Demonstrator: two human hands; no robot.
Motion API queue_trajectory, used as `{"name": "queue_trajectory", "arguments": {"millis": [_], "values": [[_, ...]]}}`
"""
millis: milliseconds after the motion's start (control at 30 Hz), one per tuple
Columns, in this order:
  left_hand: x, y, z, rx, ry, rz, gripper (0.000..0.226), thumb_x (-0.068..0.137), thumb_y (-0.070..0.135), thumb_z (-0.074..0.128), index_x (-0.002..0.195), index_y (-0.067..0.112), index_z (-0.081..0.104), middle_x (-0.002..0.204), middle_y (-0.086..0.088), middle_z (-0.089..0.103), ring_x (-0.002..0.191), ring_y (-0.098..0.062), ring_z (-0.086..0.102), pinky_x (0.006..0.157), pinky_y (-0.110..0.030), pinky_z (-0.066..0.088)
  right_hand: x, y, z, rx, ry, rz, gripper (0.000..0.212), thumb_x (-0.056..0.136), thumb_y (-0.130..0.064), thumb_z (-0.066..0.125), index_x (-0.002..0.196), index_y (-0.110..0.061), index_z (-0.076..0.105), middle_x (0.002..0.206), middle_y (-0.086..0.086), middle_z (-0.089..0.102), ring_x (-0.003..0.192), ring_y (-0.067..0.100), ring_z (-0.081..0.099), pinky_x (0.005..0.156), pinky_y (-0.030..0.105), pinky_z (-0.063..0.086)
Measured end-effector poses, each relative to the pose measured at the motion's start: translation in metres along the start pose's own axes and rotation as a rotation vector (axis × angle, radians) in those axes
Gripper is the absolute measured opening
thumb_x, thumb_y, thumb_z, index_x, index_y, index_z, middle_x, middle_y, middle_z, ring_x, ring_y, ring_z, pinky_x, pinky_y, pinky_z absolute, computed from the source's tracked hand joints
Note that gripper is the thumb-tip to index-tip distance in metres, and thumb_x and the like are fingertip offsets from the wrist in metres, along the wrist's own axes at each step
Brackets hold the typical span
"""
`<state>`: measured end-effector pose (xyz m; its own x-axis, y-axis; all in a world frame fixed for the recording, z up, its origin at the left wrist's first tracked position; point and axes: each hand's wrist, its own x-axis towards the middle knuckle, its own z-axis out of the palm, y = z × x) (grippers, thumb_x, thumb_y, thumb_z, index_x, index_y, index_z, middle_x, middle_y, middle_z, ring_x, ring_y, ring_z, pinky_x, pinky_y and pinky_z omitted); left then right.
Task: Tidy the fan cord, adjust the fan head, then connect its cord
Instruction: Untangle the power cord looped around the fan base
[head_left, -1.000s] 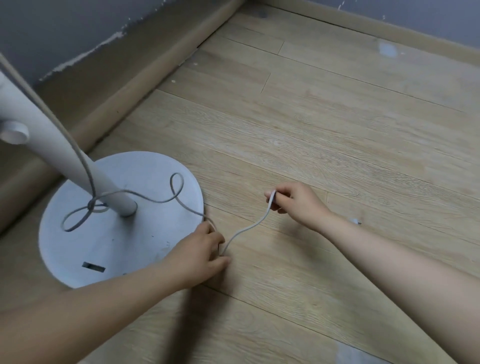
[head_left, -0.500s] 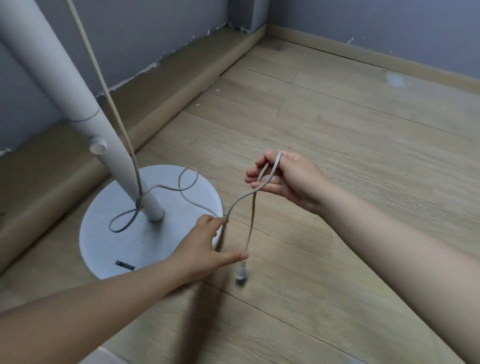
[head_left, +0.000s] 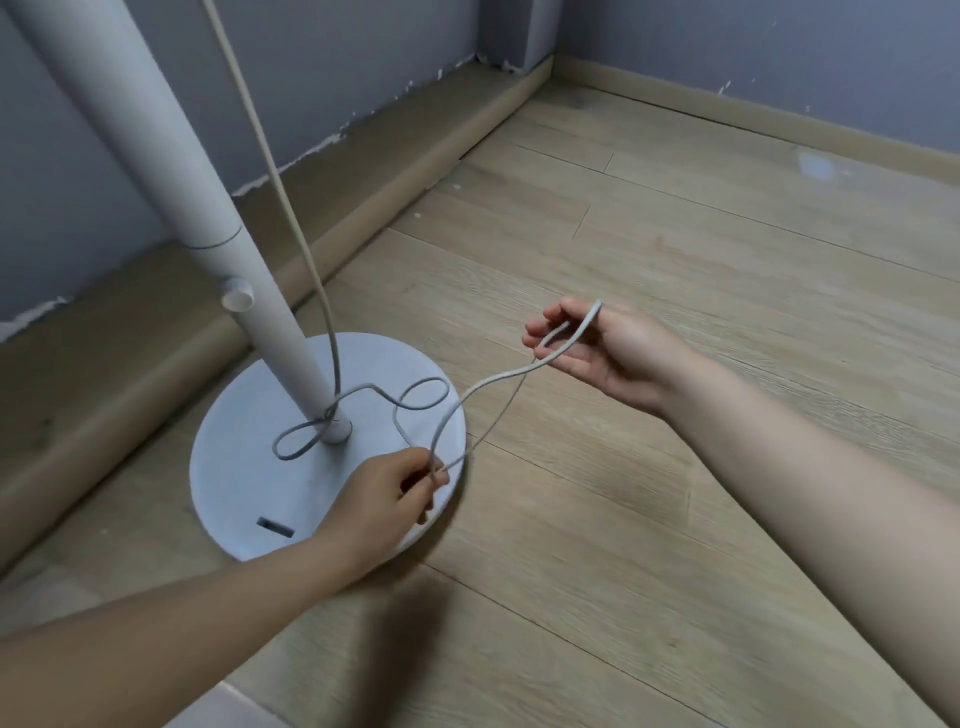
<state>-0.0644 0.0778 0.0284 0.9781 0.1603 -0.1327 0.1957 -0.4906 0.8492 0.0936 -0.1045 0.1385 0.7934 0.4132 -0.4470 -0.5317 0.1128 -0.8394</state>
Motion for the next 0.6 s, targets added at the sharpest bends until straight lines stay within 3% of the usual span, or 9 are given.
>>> {"name": "queue_trajectory", "arguments": {"millis": [100,200,300,400,500,600], "values": [[-0.005,-0.012,-0.028,-0.015,0.099,-0.086,0.022,0.093,0.013,0.056,0.071,0.015,0.062,0.058,-0.003,0.061,0.050,-0.008,0.058,0.053,-0.013,0.045,0.006,0.008,-0.011,-0.283,0.009,0.108,0.017,0.095,-0.004,0.049,0.087,-0.005,0.064,0.090,0.012,0.067,0.079,0.021,0.067,0.072,0.027,0.058],[-0.011,-0.025,-0.053,0.048,0.163,-0.144,0.030,0.093,0.014,0.056,0.064,0.020,0.058,0.054,0.002,0.061,0.048,-0.008,0.058,0.048,-0.012,0.043,0.013,0.022,-0.013,-0.540,-0.091,0.197,0.009,0.090,-0.007,0.059,0.094,-0.006,0.067,0.094,0.009,0.067,0.080,0.018,0.065,0.077,0.027,0.057],[-0.011,-0.043,-0.071,0.031,0.207,-0.300,0.023,0.094,0.014,0.056,0.072,0.011,0.063,0.059,-0.002,0.061,0.050,-0.017,0.057,0.035,-0.014,0.039,0.021,0.033,-0.003,-0.613,-0.174,0.233,0.023,0.086,-0.013,0.066,0.107,-0.002,0.067,0.100,0.007,0.069,0.082,0.015,0.066,0.082,0.027,0.057],[-0.011,-0.061,-0.085,-0.091,0.228,-0.419,0.018,0.092,0.010,0.058,0.077,0.008,0.067,0.066,-0.011,0.060,0.051,-0.023,0.059,0.043,-0.026,0.053,0.031,0.044,0.009,-0.644,-0.239,0.258,0.028,0.085,-0.022,0.068,0.106,-0.003,0.067,0.101,0.004,0.072,0.086,0.013,0.068,0.083,0.026,0.058],[-0.010,-0.076,-0.093,-0.211,0.256,-0.507,0.016,0.091,0.013,0.062,0.079,0.008,0.070,0.063,-0.013,0.060,0.052,-0.024,0.060,0.050,-0.029,0.055,0.043,0.058,0.021,-0.663,-0.219,0.282,0.030,0.088,-0.034,0.063,0.095,-0.005,0.069,0.089,0.004,0.073,0.073,0.010,0.069,0.075,0.022,0.059],[-0.006,-0.085,-0.094,-0.332,0.262,-0.574,0.015,0.089,0.015,0.065,0.085,0.002,0.071,0.072,-0.013,0.063,0.057,-0.022,0.058,0.054,-0.029,0.054,0.058,0.067,0.030,-0.583,-0.125,0.385,0.031,0.091,-0.035,0.059,0.079,-0.007,0.065,0.069,0.006,0.071,0.050,0.006,0.065,0.054,0.017,0.057]]}}
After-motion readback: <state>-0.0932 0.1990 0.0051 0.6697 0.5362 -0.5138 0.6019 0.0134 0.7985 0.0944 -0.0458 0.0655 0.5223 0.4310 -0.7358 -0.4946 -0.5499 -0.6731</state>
